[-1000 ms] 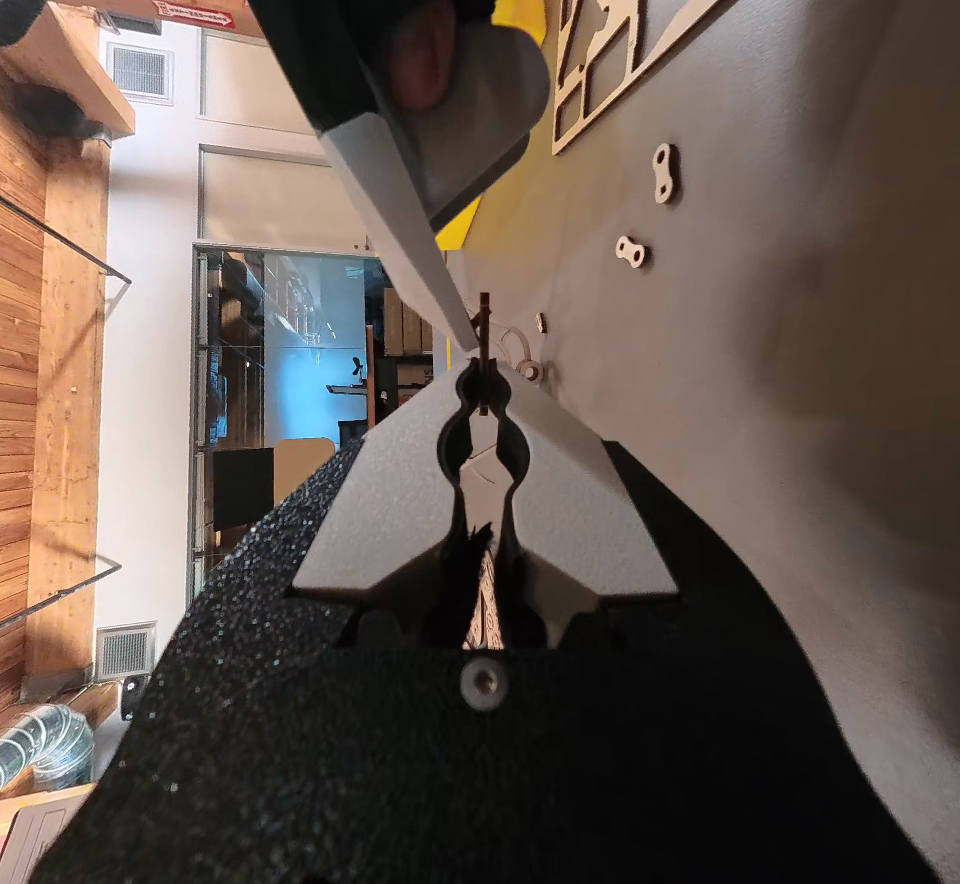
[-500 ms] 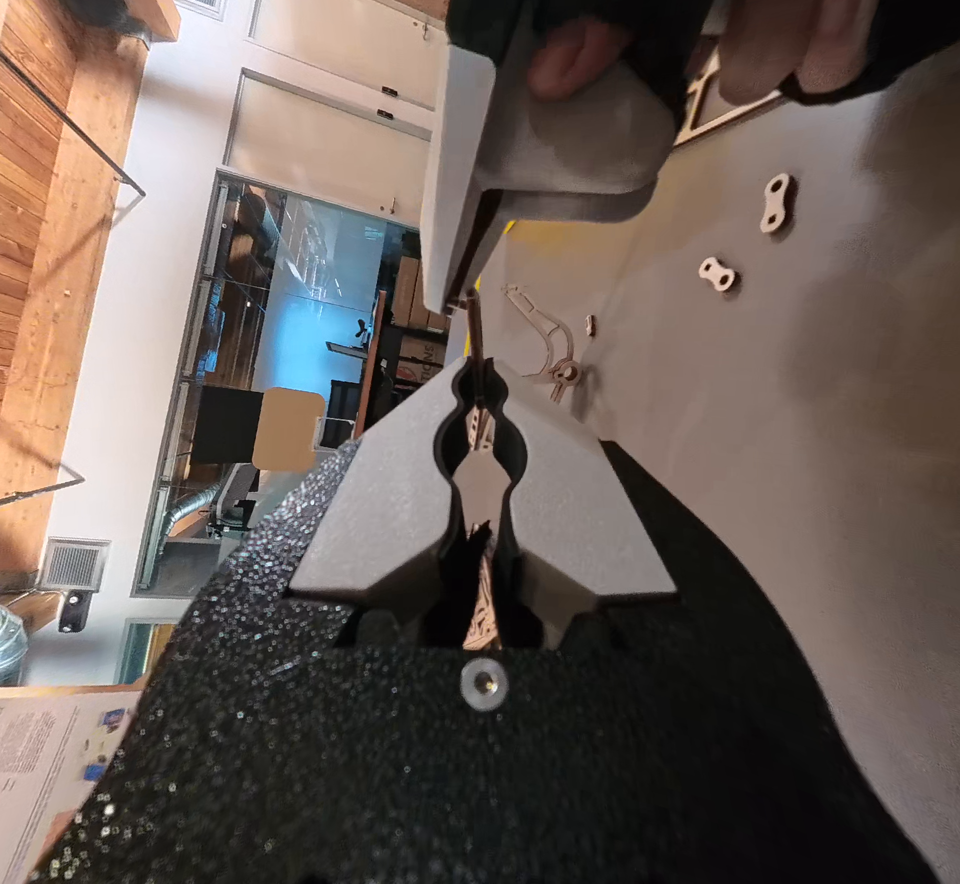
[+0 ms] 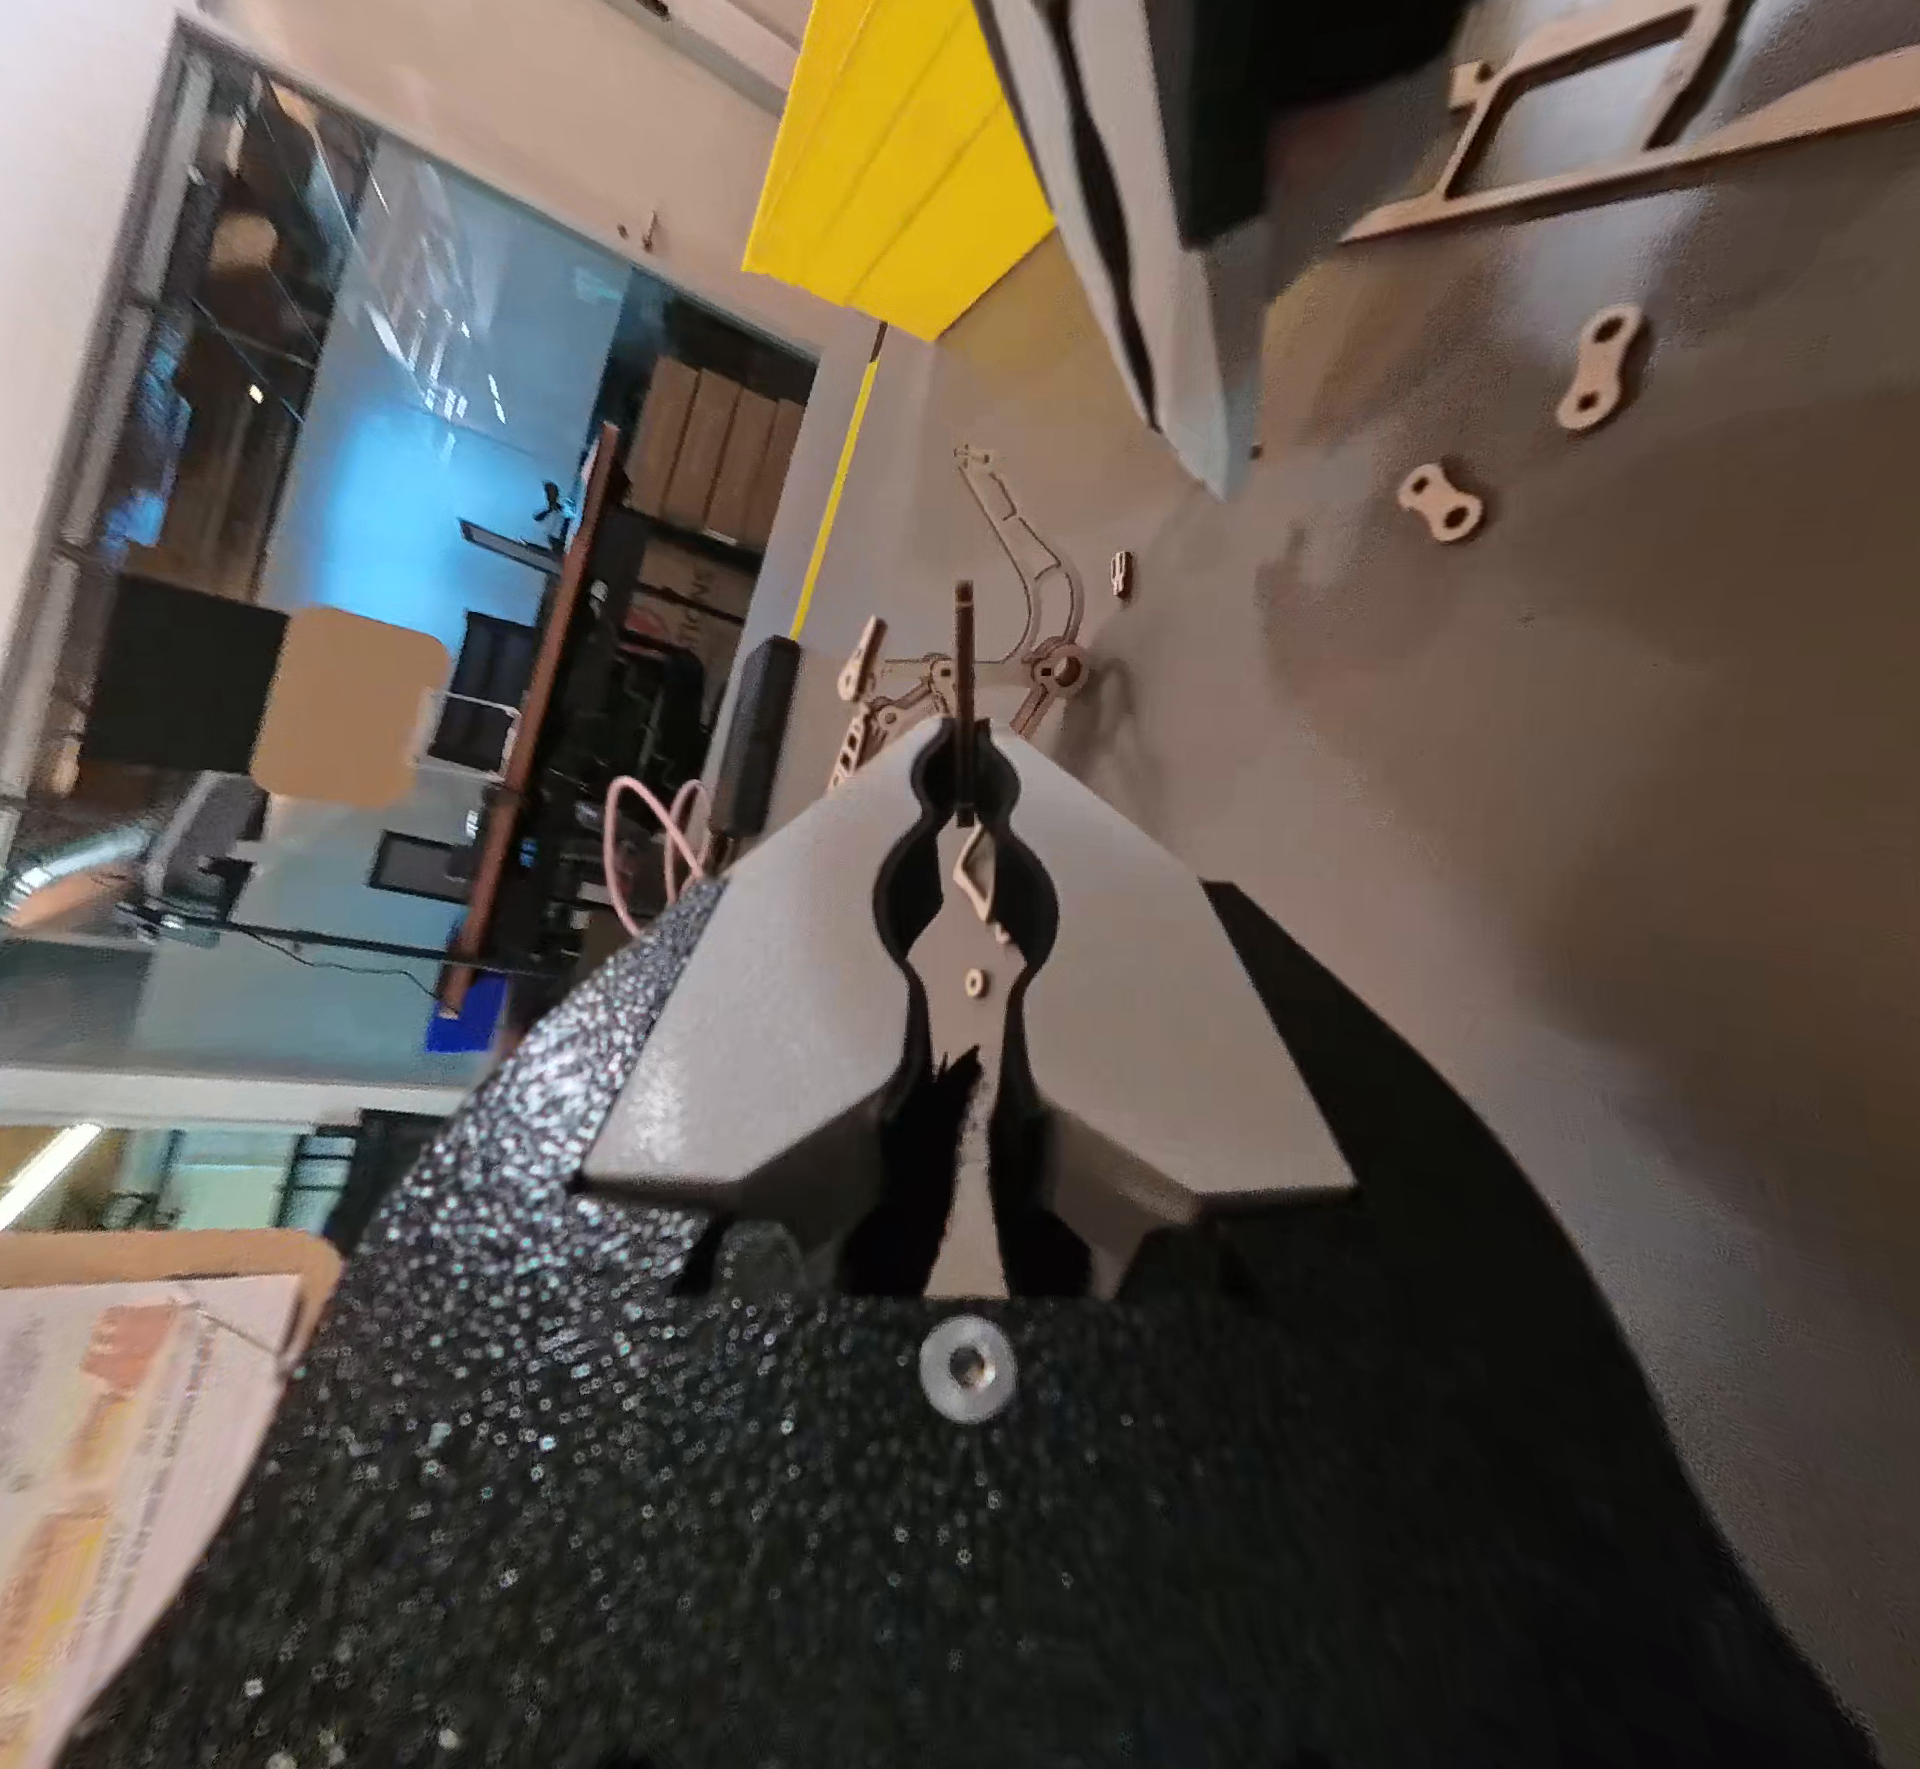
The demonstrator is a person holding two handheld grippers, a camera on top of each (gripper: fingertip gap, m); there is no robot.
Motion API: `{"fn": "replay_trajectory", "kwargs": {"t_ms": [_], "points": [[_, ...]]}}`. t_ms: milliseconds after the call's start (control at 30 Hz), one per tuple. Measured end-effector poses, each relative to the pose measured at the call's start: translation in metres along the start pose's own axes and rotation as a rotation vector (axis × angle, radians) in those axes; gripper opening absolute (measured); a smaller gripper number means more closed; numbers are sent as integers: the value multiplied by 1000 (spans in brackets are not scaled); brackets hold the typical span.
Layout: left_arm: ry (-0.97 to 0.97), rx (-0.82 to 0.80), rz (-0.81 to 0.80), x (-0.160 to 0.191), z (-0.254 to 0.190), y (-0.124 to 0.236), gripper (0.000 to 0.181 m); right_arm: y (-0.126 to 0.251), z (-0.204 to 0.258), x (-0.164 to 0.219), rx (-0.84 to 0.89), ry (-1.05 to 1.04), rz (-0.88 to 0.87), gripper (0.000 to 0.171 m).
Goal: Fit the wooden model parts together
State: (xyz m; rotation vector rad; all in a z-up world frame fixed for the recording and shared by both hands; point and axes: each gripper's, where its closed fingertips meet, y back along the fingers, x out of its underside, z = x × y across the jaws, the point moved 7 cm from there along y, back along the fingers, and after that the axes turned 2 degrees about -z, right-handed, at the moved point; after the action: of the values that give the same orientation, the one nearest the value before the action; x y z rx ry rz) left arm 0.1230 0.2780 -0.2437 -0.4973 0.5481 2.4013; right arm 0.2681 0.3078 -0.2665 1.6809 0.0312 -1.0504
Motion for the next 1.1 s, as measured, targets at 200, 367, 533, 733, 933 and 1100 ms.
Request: {"fn": "replay_trajectory", "kwargs": {"t_ms": [200, 367, 533, 733, 933, 1100], "points": [[154, 100, -53, 4, 3, 2, 0, 4, 5, -2, 11, 47, -19, 28], [321, 226, -91, 2, 4, 2, 0, 25, 6, 2, 10, -4, -108, 37], [504, 480, -174, -11, 2, 5, 0, 52, 52, -26, -303, 123, -487, 30], [403, 542, -178, -18, -1, 9, 0, 49, 59, -25, -267, 242, -431, 8], [493, 573, -254, -25, 3, 14, 9, 51, 60, -25, -330, 181, -516, 2], [755, 383, -481, -28, 34, 25, 31, 65, 47, -33, -536, -220, -905, 1]]}}
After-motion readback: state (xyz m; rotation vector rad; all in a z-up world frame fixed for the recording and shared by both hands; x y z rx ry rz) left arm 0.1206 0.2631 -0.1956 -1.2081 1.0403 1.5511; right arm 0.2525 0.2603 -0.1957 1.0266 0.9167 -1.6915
